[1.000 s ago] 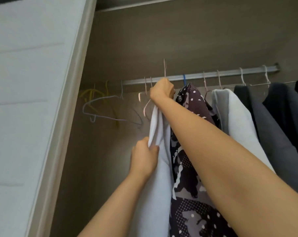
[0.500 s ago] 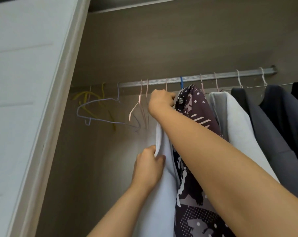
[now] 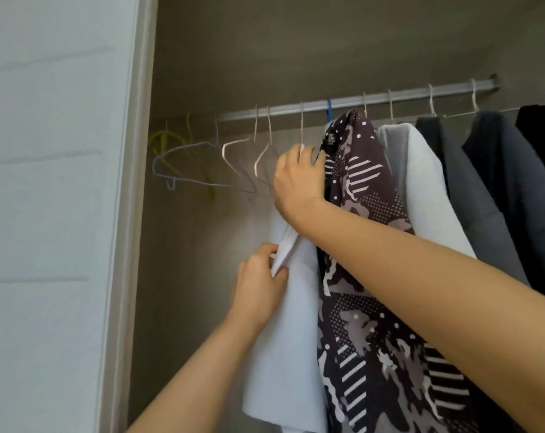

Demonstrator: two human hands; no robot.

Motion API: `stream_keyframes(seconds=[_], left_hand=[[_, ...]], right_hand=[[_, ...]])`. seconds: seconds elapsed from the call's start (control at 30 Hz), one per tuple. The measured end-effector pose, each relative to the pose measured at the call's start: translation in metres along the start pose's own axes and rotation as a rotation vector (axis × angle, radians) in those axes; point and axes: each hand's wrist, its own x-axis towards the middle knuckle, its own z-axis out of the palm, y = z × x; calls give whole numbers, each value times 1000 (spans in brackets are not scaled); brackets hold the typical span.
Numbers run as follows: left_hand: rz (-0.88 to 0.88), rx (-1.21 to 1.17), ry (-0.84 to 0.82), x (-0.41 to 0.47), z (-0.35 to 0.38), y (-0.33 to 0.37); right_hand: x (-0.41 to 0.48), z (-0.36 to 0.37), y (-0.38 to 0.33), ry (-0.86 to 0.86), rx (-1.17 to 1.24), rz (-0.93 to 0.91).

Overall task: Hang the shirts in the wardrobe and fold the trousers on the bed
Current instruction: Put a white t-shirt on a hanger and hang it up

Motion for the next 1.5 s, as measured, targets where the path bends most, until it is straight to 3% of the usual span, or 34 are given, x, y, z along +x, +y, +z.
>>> stream_keyframes(seconds=[0.27,0.43,0.57,0.87,1.3,1.5], left_hand=[[-59,49,-45,-66,-7,-8],[-4,365,-137,-108,-22,-12],[-3,461,-177,-132,-38,-4],[3,612,-56,-195,-72,58],[-333,1066,145,-362,-105,124],[-785,1261,132,-476,-139,139]], right_hand=[[-85,-23,9,-17,103,-123],[-134,-43,13,-24,244,-185],[-169,-58,18,-41,364,-250],[-233,-62,32,14,692,-349],[-349,-93,26,-158,1288,-667],[-423,-113,-16,-288,1509,-853]])
